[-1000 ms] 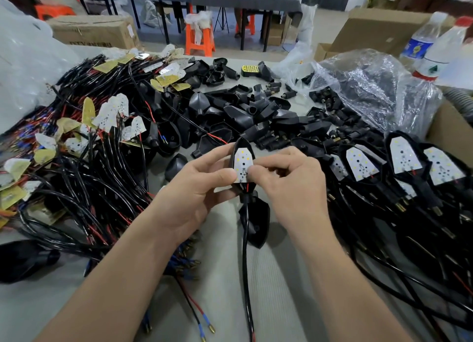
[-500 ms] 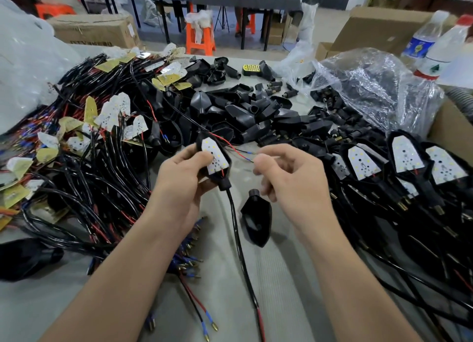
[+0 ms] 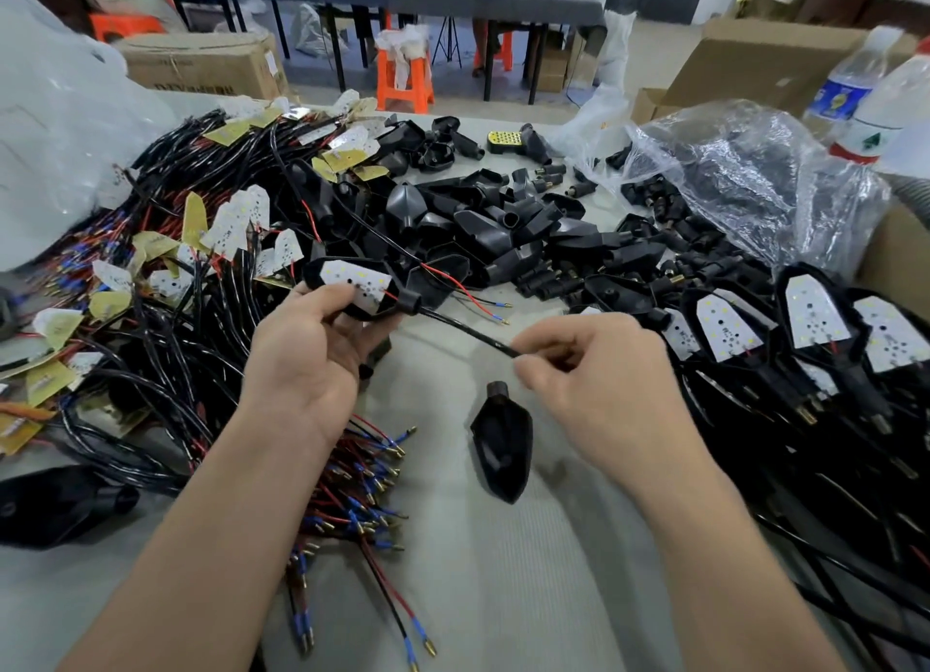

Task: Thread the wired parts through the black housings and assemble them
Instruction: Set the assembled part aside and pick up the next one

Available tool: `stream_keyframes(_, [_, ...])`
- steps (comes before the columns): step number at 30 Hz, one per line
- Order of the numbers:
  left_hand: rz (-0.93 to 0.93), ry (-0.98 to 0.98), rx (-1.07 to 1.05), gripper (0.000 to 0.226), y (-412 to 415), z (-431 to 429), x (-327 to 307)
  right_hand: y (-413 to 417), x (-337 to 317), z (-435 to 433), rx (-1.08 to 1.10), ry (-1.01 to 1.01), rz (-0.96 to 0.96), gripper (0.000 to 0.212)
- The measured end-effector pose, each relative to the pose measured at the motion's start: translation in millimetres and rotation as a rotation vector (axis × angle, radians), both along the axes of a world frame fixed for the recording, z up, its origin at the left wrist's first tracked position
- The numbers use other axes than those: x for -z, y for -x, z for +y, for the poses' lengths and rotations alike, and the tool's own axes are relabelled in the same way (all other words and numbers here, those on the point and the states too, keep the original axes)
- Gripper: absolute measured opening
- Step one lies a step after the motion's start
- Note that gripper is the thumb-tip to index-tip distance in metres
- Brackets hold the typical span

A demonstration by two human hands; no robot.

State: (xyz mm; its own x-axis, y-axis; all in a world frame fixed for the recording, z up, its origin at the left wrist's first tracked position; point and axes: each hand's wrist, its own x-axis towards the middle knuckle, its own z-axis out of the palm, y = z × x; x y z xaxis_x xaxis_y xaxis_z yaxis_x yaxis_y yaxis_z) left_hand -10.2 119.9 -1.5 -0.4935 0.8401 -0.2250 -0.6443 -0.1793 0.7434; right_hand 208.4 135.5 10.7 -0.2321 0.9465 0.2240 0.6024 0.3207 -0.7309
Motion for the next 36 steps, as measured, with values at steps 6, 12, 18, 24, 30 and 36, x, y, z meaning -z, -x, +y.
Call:
stream_keyframes(6, [0.071,0.013,-0.004,0.021,13.1,-5.1,-2.0,1.0,-1.6,3.6,0.229,-0.258,-0.208,0.006])
stream_keyframes(12, [0.017,-0.028,0.033,0.024,8.8,-6.3,-1.7,26.4,18.6,-4.8,-0.006,0.079,0.074,0.020])
stream_keyframes(18, [0.030,-0.134,0.329,0.019,15.1,-17.3,-0.9,23.0,18.5,10.7,0.010,0.057,0.492,0.024])
stream_keyframes(24, [0.312,-0.337,1.217,0.046,21.4,-25.7,0.7,26.3,14.7,15.6,-0.045,0.117,0.739,0.030])
stream_keyframes(30, [0.515,-0.066,1.170,0.060,2.4,-26.5,1.8,15.4,7.2,13.1,-0.096,0.303,0.864,0.041])
stream_keyframes(36, [0.430,0.149,0.541,0.035,-25.4,-6.7,7.7,11.1,1.6,3.4,-0.422,0.522,0.590,0.031])
